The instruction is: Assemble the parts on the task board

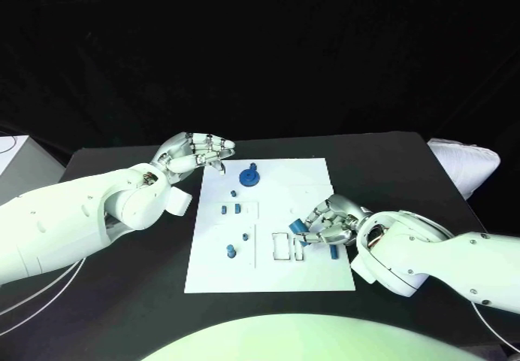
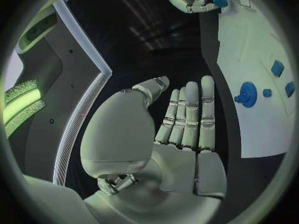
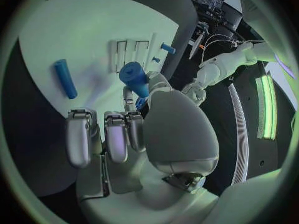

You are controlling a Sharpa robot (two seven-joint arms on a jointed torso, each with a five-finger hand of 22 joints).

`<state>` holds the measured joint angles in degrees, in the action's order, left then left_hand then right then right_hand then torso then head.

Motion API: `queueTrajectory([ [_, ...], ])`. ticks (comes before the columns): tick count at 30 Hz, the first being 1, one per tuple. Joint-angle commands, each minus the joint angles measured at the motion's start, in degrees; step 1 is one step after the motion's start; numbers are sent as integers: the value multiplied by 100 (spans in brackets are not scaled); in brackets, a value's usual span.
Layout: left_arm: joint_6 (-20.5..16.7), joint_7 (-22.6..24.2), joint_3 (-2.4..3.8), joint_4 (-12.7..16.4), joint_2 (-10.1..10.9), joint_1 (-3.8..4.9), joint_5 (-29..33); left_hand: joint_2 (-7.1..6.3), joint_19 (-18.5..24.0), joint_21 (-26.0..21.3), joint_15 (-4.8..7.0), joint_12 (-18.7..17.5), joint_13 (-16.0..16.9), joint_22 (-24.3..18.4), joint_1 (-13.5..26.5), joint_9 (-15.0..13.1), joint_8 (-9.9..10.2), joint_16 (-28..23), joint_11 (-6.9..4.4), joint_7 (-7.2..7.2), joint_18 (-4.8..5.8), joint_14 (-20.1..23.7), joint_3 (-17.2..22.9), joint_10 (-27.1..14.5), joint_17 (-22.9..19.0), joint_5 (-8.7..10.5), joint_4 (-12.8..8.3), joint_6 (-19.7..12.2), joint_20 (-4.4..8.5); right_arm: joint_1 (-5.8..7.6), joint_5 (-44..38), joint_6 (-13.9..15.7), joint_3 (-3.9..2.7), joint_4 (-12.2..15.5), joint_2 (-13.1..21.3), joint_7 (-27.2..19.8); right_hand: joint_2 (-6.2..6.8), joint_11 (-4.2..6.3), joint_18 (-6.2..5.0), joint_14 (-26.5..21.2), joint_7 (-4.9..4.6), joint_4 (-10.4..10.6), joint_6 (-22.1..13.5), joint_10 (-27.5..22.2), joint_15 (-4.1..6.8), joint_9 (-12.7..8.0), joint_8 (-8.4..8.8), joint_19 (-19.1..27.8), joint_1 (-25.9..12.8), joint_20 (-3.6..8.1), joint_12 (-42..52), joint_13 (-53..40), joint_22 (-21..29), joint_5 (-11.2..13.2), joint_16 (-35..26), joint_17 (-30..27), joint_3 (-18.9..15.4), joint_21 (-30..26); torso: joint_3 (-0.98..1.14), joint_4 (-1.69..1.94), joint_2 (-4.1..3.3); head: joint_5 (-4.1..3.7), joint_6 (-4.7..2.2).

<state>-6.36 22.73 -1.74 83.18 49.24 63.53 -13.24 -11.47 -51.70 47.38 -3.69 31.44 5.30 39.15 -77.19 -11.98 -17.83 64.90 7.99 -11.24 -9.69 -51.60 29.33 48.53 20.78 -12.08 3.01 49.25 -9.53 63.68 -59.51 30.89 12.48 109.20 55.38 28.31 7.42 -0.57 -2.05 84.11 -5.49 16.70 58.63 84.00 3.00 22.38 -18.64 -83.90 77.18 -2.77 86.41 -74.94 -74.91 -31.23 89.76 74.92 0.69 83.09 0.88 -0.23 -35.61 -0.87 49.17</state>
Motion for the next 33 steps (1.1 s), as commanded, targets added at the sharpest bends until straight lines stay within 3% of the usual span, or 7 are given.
queueTrajectory([
  [1,84,18,3,14,-20,1,38,22,-28,-20,-47,18,-8,-5,36,6,-38,-12,-3,41,-81,2,-21,-30,-5,-10,24,-18,-5,-7,216,-350,1,-26,-80,11,-58,30,78,589,89,9,154,283,44,-5,-34,-477,-227,32,1,-1049,-1340,44,24,1508,83,-19,6,7,0,19,28],
  [4,91,10,3,16,-23,1,39,22,-28,-20,-47,18,-8,-5,36,6,-38,-12,-3,41,-81,2,-21,-30,-5,-10,24,-18,-5,-16,231,-500,1,-83,-173,54,-57,51,76,589,113,9,211,306,61,-4,-61,-475,-369,41,16,-1080,-1339,97,24,1508,147,-21,8,-15,-9,23,26],
  [8,92,15,3,25,-30,1,40,22,-28,-20,-47,18,-8,-5,36,6,-38,-12,-3,41,-81,2,-21,-30,-5,-10,24,-18,-5,-38,239,-651,3,-182,-301,132,-62,70,79,589,137,7,265,350,76,-1,-92,-477,-478,52,59,-1142,-1343,161,24,1508,204,-2,13,3,-1,30,42],
  [12,92,16,3,30,-30,1,40,22,-28,-20,-47,18,-8,-5,36,6,-38,-12,-3,41,-81,2,-21,-30,-5,-10,24,-18,-5,-78,239,-743,4,-244,-380,205,-63,87,79,589,155,9,302,375,92,0,-119,-477,-609,66,81,-1178,-1343,244,24,1508,259,1,20,-10,-7,52,45],
  [16,98,15,3,31,-33,1,40,22,-28,-20,-47,18,-8,-5,36,6,-38,-12,-3,41,-81,2,-21,-30,-5,-10,24,-18,-5,-102,223,-813,4,-286,-440,263,-81,102,81,589,176,9,347,391,104,9,-155,-478,-713,76,94,-1200,-1345,276,24,1508,301,12,11,-14,-11,57,59],
  [33,99,7,3,31,-28,1,40,30,-36,-37,-48,24,-14,-16,35,8,-51,-11,-2,43,-82,7,-26,-42,-3,-11,38,-13,-6,-116,92,-620,2,-347,-557,294,-88,122,85,589,195,11,379,405,121,18,-194,-483,-836,91,104,-1220,-1351,281,24,1508,348,39,8,-8,-4,77,83],
])
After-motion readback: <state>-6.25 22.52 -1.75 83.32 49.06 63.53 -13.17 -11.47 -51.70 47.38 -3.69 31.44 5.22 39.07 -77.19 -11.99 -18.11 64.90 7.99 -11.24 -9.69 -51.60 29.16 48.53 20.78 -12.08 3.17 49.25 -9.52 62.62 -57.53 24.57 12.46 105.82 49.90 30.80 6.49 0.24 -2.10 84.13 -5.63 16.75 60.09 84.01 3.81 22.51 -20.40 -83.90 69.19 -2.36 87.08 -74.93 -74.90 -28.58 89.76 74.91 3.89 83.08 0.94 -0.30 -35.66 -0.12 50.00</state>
